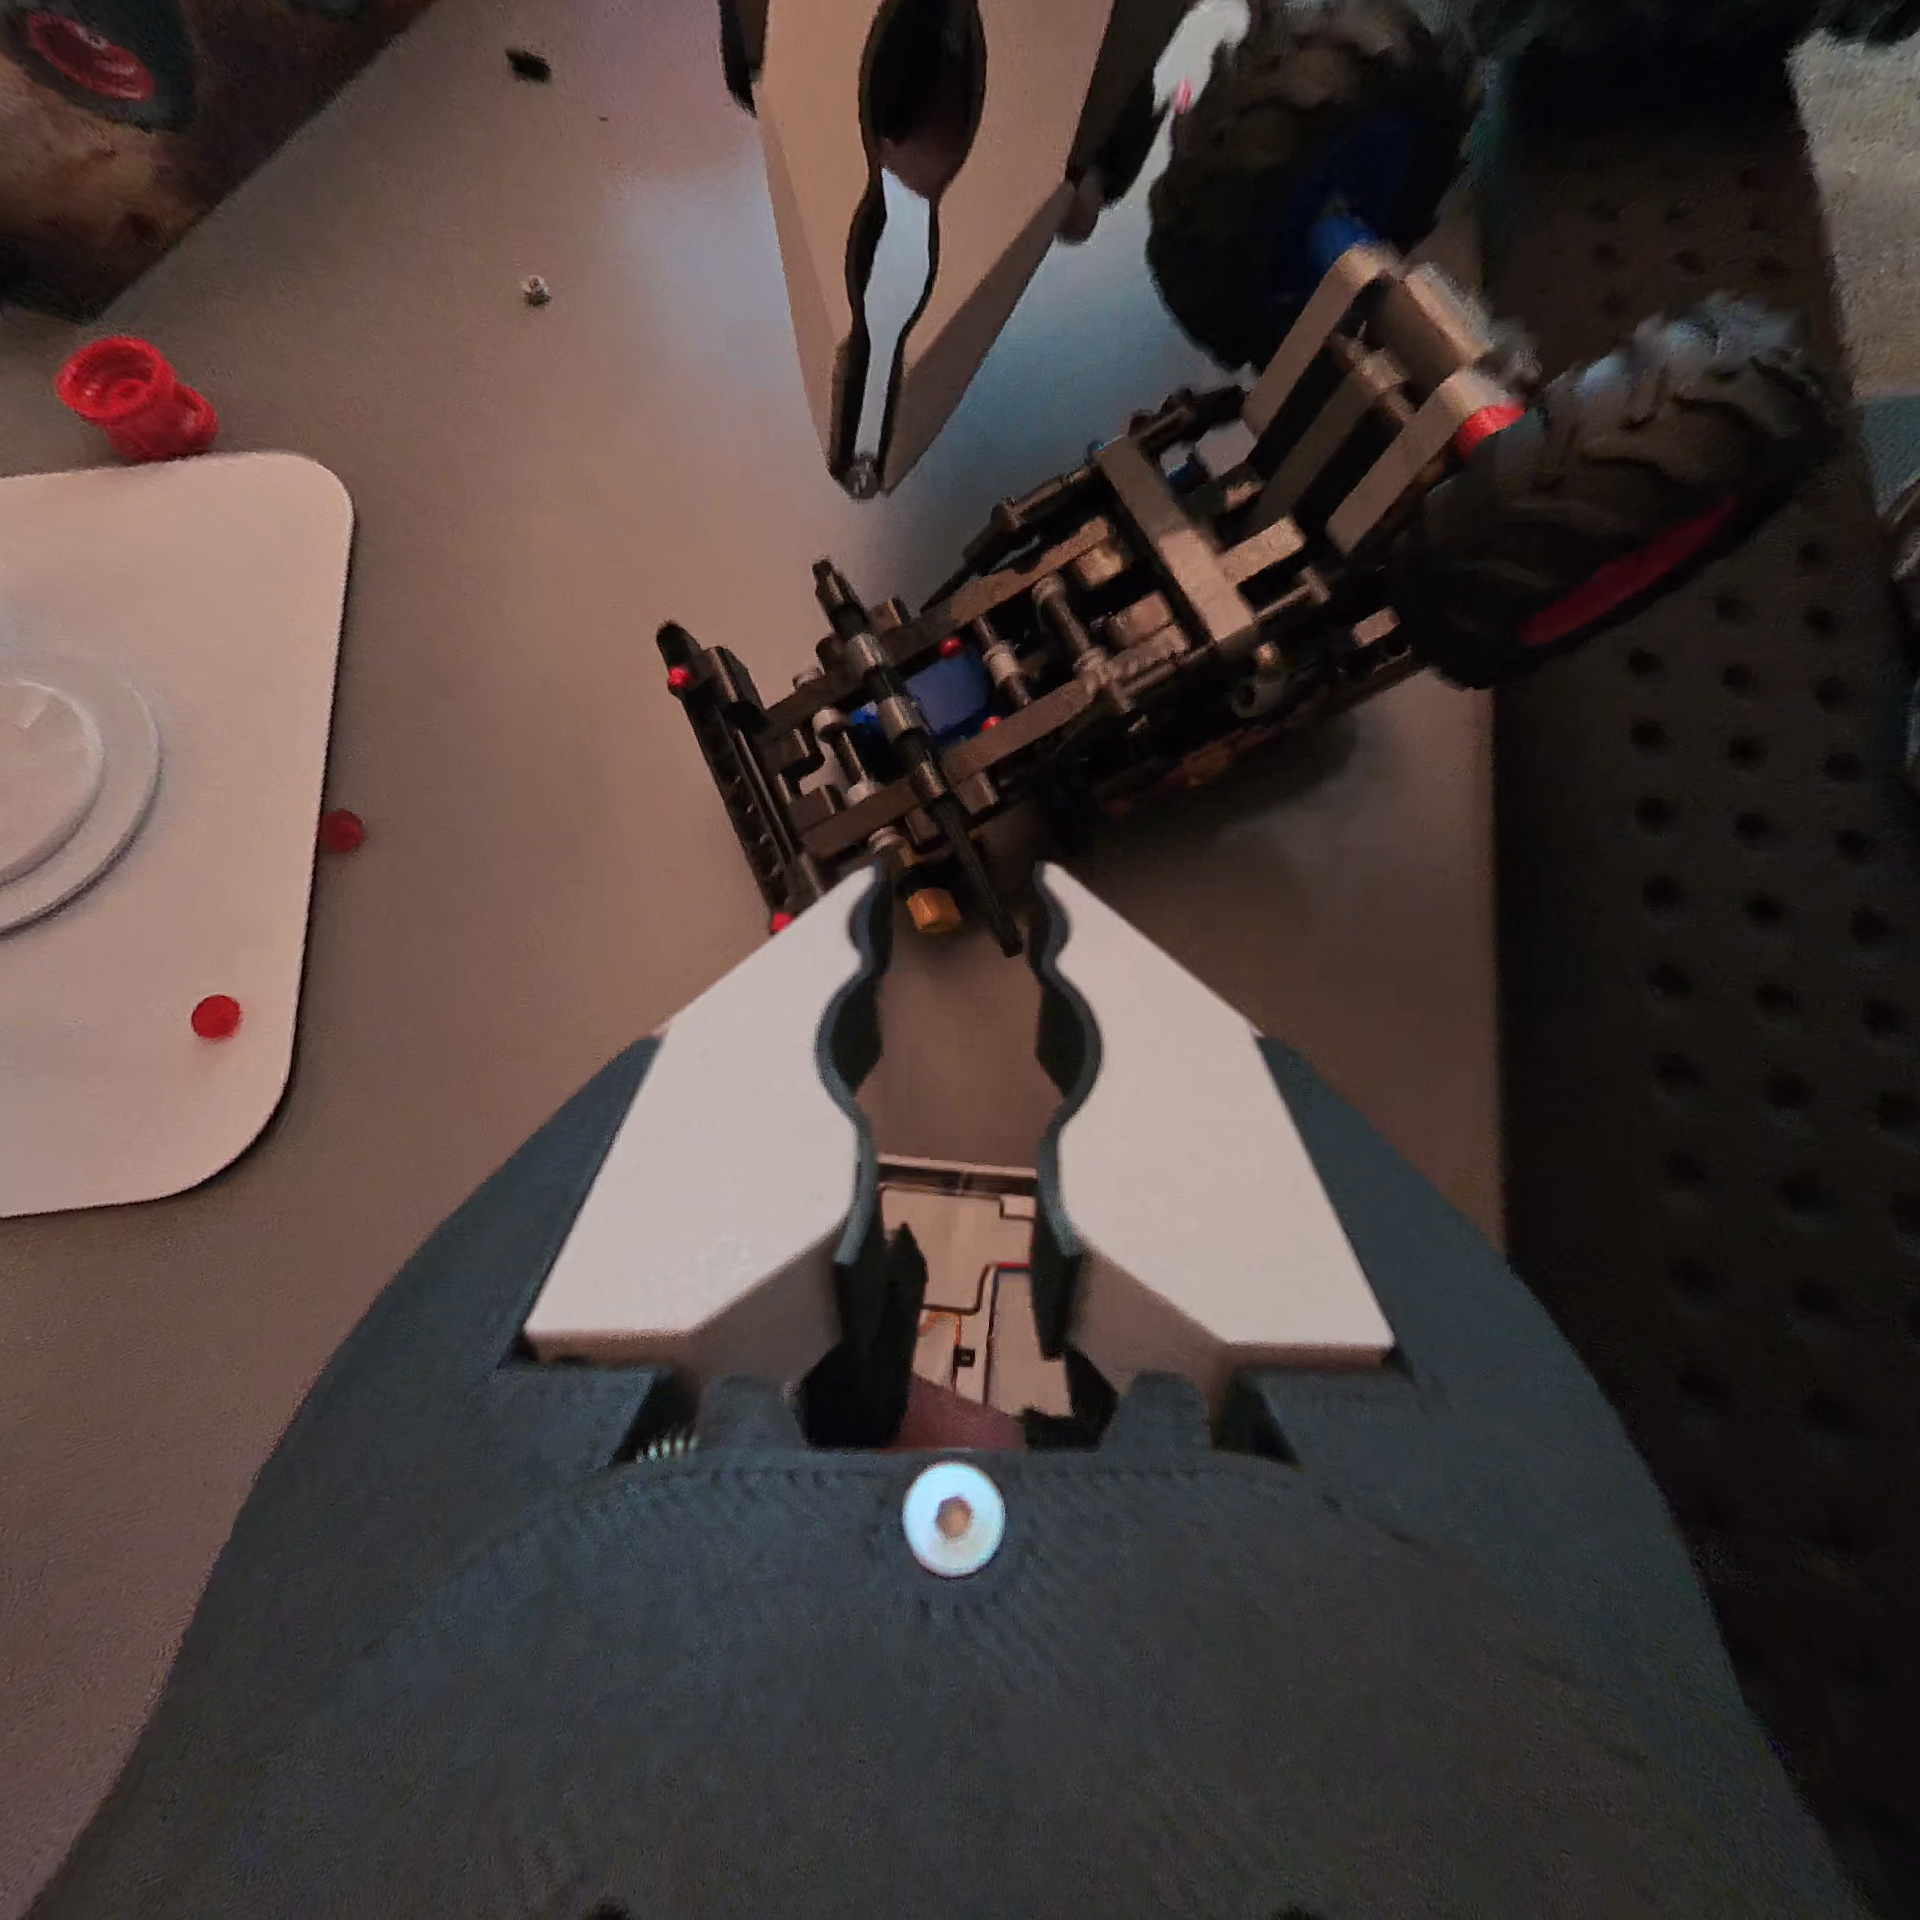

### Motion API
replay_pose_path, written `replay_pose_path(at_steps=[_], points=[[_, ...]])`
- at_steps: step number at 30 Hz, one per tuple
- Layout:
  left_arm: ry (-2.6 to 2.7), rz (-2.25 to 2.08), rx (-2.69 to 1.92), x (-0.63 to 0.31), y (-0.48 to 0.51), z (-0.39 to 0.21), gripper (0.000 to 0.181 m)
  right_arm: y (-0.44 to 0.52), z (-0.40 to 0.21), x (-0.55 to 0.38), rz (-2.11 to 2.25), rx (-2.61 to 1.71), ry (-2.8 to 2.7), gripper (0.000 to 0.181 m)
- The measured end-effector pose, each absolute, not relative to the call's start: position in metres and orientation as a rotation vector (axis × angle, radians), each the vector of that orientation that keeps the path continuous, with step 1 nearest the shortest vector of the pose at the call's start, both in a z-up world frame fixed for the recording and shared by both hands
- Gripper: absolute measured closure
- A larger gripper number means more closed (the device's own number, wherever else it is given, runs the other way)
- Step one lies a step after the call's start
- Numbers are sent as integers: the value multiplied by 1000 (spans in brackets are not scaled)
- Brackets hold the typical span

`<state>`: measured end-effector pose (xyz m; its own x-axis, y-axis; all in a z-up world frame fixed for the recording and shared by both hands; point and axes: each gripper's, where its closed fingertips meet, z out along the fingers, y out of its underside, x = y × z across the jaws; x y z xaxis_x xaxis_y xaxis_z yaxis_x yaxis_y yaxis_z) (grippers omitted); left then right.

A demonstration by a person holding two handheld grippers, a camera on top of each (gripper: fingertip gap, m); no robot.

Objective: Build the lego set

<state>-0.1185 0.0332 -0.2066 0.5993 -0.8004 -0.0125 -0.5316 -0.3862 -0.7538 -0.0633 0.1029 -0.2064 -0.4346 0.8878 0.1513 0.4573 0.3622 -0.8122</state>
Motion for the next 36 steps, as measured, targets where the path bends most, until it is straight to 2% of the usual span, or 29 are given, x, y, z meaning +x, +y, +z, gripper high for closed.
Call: replay_pose_path(at_steps=[5, 11, 15, 17, 20, 30, 36], points=[[1062, -431, -2056, -115, 43, -211, 166, 104, -204, -64, 950, -1160, -2031, 178], [1037, -435, -2029, -104, 54, -216, 165, 105, -206, -63, 949, -1167, -2038, 178], [996, -460, -2011, -100, 61, -213, 176, 105, -206, -62, 946, -1168, -2035, 178], [970, -458, -2001, -99, 66, -212, 176, 107, -206, -62, 945, -1172, -2033, 178], [956, -496, -2005, -98, 62, -209, 161, 108, -206, -61, 951, -1174, -2031, 178], [913, -493, -2012, -106, 64, -207, 177, 106, -206, -58, 958, -1163, -2037, 178], [898, -502, -2006, -100, 72, -207, 177, 108, -206, -55, 966, -1167, -2033, 178]])
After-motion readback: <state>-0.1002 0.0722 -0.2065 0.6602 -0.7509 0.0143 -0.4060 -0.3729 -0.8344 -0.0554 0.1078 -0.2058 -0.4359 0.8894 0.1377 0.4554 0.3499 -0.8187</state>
